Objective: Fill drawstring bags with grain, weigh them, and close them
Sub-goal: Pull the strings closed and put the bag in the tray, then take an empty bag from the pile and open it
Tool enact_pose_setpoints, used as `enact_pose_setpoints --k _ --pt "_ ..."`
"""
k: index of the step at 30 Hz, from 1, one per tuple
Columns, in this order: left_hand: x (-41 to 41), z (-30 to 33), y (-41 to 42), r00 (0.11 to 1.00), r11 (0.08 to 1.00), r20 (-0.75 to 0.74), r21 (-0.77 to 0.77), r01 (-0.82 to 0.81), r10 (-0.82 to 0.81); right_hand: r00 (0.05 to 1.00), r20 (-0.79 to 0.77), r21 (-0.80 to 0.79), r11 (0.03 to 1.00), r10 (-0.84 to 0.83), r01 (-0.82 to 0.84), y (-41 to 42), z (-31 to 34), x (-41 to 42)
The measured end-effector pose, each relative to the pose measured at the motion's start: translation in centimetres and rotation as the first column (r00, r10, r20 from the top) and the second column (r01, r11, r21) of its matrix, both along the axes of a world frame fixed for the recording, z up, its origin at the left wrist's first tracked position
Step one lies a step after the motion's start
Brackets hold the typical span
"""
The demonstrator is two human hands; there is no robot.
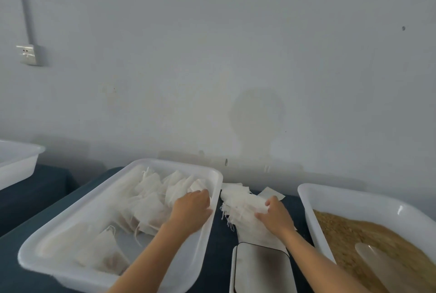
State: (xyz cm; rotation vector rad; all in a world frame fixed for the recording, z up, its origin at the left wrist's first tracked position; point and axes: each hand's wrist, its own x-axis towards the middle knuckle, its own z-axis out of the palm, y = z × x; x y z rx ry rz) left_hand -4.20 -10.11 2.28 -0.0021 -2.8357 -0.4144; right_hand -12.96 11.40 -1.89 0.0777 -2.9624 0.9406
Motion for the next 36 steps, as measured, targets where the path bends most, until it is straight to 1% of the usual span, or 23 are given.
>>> enact_pose_setpoints --k 3,9,12,14,16,18,20,22,23,24,25,26,27,28,29,30,33,36 --pt "-0.4 -0.6 0.4 1.0 1.0 -0.03 0.011 -0.001 0.002 1.0 0.006 0.043 0.999 -0.011 0.011 -0.1 -0.6 -0.1" --pt "-0.6 -1.4 0.4 0.995 1.0 -0.096 0.026 -0.009 0.011 0.995 -0.091 0.186 0.981 -0.035 0.052 0.0 -0.2 -0.4" --pt "-0.6 -1.3 0.7 0.994 0.999 -0.109 0.034 -0.015 0.018 0.979 -0.197 0.181 0.98 -0.041 0.078 0.7 1.0 -0.4" --pt "-0.7 -1.0 1.1 0.991 0.999 -0.133 0.043 -0.013 0.018 0.961 -0.274 0.121 0.989 -0.047 0.082 1.6 2.5 -0.5" --pt "-1.1 -0.4 1.8 0.987 0.999 -0.158 0.054 0.006 0.002 0.951 -0.301 0.03 0.996 -0.075 0.088 2.7 4.5 -0.4" --pt "-1.4 0.7 3.0 0.987 0.996 -0.158 0.085 0.038 -0.024 0.957 -0.271 -0.155 0.986 -0.107 0.066 4.1 6.9 0.0" --pt "-1.9 1.9 4.9 0.987 0.988 -0.147 0.126 0.087 -0.068 0.976 -0.198 -0.362 0.932 -0.091 0.014 5.8 9.2 1.1" --pt "-2.4 2.9 7.4 0.983 0.965 -0.136 0.211 0.154 -0.127 0.991 -0.122 -0.544 0.839 -0.049 -0.025 7.8 11.0 2.7" --pt "-2.4 3.4 9.0 0.98 0.932 -0.119 0.31 0.188 -0.159 0.996 -0.087 -0.627 0.778 -0.014 -0.044 9.0 11.5 3.7" --pt "-2.4 3.9 10.6 0.976 0.852 -0.091 0.477 0.215 -0.196 0.998 -0.055 -0.706 0.705 0.038 -0.066 10.1 11.9 4.6" --pt "-2.2 4.3 12.4 0.968 0.7 -0.055 0.681 0.217 -0.246 0.995 -0.029 -0.77 0.633 0.094 -0.082 11.3 11.9 5.5" --pt "-1.8 4.7 14.3 0.949 0.486 -0.025 0.854 0.184 -0.315 0.991 -0.006 -0.808 0.584 0.136 -0.085 12.6 11.7 6.2" --pt "-1.5 5.0 16.1 0.927 0.284 -0.011 0.95 0.126 -0.374 0.987 0.017 -0.823 0.563 0.162 -0.078 14.0 11.2 6.9" --pt "-1.2 5.2 17.8 0.912 0.164 -0.002 0.984 0.076 -0.411 0.984 0.041 -0.822 0.566 0.172 -0.065 15.3 10.5 7.5" --pt "-1.1 5.1 19.4 0.9 0.124 0.014 0.991 0.045 -0.436 0.983 0.066 -0.818 0.574 0.169 -0.044 16.5 9.7 8.1" --pt "-1.0 4.9 20.9 0.884 0.116 0.032 0.993 0.025 -0.465 0.984 0.088 -0.818 0.575 0.156 -0.018 17.8 8.8 8.5" --pt "-0.9 3.8 24.7 0.835 0.147 0.076 0.989 0.007 -0.545 0.989 0.132 -0.852 0.517 0.06 0.083 21.2 6.5 9.1" --pt "-0.9 2.0 27.3 0.795 0.192 0.048 0.977 0.087 -0.604 0.987 0.159 -0.835 0.531 -0.016 0.143 23.3 4.5 9.0"
